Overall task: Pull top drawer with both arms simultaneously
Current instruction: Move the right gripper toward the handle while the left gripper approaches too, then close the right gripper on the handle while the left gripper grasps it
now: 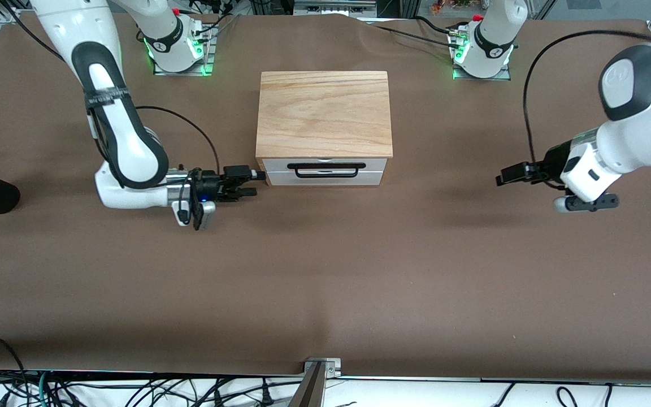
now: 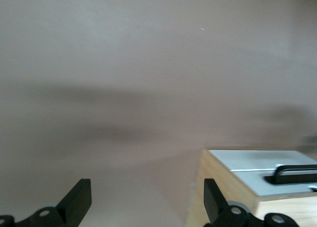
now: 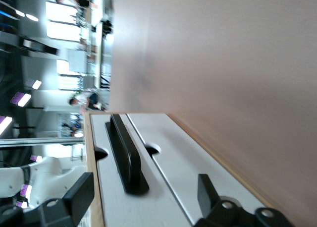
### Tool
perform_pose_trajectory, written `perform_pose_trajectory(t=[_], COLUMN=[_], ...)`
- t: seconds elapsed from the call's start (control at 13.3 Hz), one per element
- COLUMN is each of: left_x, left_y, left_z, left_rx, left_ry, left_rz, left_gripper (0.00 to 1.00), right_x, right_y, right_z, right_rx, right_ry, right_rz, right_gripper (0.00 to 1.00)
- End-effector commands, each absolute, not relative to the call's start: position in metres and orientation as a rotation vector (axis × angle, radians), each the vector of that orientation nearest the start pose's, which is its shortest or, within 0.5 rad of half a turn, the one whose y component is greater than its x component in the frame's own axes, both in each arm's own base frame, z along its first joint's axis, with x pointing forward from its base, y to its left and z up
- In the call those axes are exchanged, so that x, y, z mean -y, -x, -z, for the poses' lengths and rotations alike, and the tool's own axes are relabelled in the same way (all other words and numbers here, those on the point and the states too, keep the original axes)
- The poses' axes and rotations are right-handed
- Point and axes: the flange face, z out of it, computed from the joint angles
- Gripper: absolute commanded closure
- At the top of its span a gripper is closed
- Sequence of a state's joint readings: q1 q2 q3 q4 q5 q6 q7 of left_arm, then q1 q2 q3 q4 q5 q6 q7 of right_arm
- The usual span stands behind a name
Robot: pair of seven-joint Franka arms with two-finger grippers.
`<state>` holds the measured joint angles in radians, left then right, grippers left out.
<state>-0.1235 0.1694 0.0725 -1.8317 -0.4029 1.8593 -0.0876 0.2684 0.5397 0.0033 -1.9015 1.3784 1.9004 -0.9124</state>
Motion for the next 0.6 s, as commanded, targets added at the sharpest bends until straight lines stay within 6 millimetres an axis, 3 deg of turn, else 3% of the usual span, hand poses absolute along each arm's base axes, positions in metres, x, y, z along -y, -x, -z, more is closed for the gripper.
perform_pose_trajectory(t=[0.0, 0.15, 0.53], left_x=[0.078, 0.098, 0.132], left_y=[-0.592, -0.594, -0.600], left_z=[-0.394, -0.368, -0.301], left_rx=[0.206, 0.050, 0.021], left_ry=[3.546, 3.639, 3.970], left_rz=[-0.319, -0.368, -0.431], left_gripper=[0.00, 0.00, 0.00], right_x=[-0.252, -0.272, -0.290], right_y=[-0.558, -0.550, -0.524], right_z=[-0.193, -0.183, -0.172], right_rx=[0.237, 0.202, 0.161], right_ry=[1.813, 1.729, 1.628], right_rz=[0.021, 0.029, -0.051], right_gripper=[0.14, 0.23, 0.41])
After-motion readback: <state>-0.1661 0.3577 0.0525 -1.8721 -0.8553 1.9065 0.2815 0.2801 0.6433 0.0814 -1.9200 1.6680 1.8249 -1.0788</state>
